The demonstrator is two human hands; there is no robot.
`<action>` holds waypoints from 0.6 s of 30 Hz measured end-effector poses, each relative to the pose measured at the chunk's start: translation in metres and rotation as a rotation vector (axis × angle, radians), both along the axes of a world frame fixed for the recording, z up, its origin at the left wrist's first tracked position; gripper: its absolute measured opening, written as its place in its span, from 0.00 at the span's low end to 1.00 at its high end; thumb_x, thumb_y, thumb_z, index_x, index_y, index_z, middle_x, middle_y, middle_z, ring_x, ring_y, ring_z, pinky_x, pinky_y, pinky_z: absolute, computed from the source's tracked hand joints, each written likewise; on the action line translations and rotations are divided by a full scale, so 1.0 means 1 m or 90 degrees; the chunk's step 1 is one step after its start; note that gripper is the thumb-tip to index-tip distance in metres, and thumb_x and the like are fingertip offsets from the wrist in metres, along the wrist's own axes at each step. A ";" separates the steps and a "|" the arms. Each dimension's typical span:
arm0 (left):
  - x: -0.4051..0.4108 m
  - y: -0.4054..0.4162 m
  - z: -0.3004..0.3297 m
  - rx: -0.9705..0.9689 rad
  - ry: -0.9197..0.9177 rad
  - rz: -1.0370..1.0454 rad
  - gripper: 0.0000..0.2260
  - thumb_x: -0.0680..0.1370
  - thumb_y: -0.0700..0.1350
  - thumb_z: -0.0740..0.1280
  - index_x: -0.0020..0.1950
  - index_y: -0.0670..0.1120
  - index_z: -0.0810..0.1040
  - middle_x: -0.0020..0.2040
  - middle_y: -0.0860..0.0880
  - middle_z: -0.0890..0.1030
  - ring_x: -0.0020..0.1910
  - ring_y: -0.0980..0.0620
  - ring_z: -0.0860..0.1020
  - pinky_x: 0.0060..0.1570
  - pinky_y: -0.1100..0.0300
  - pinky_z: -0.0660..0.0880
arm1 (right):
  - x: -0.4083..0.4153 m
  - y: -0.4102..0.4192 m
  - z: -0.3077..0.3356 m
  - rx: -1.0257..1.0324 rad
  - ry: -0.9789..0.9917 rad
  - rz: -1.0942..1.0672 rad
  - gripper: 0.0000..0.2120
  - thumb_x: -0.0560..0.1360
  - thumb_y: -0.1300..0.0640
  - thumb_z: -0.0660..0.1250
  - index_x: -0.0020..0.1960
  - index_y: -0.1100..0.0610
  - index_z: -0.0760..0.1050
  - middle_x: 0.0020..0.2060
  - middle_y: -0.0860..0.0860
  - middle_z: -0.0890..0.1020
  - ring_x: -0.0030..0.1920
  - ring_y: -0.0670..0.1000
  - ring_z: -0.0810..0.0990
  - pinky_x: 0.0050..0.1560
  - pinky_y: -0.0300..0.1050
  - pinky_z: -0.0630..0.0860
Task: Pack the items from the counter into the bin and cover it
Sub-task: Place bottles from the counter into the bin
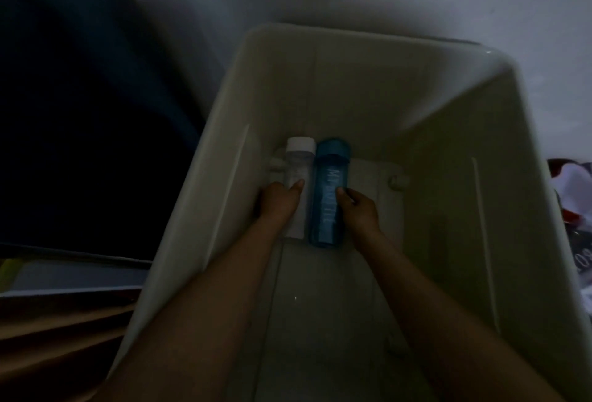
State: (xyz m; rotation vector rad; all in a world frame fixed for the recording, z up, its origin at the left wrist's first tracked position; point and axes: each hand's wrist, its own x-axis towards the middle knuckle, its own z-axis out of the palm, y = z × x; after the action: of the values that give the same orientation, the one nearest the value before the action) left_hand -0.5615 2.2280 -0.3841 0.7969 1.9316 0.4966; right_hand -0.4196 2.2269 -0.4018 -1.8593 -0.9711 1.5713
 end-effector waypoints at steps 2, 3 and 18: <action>0.001 0.006 -0.002 0.004 0.018 -0.010 0.25 0.80 0.56 0.59 0.65 0.35 0.72 0.62 0.38 0.76 0.59 0.41 0.76 0.55 0.54 0.74 | 0.001 0.004 0.002 0.011 -0.016 0.015 0.30 0.77 0.43 0.62 0.73 0.59 0.64 0.68 0.57 0.73 0.64 0.56 0.74 0.66 0.54 0.72; 0.001 0.008 -0.002 0.004 0.021 -0.011 0.26 0.80 0.56 0.59 0.65 0.35 0.71 0.63 0.37 0.76 0.59 0.41 0.76 0.56 0.54 0.74 | 0.001 0.006 0.003 0.015 -0.024 0.021 0.30 0.77 0.43 0.61 0.73 0.59 0.64 0.67 0.57 0.73 0.64 0.56 0.75 0.66 0.54 0.72; 0.002 0.024 -0.013 -0.011 -0.015 0.035 0.23 0.79 0.54 0.61 0.63 0.36 0.72 0.60 0.37 0.77 0.57 0.40 0.77 0.54 0.52 0.75 | -0.004 0.014 0.007 0.068 -0.151 0.112 0.21 0.81 0.44 0.51 0.61 0.57 0.72 0.56 0.56 0.80 0.49 0.52 0.78 0.51 0.45 0.76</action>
State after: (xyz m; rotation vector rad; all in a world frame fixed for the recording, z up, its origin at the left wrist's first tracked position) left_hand -0.5592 2.2524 -0.3966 0.7245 1.9376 0.5195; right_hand -0.4240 2.2412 -0.3943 -1.9600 -1.3290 1.3858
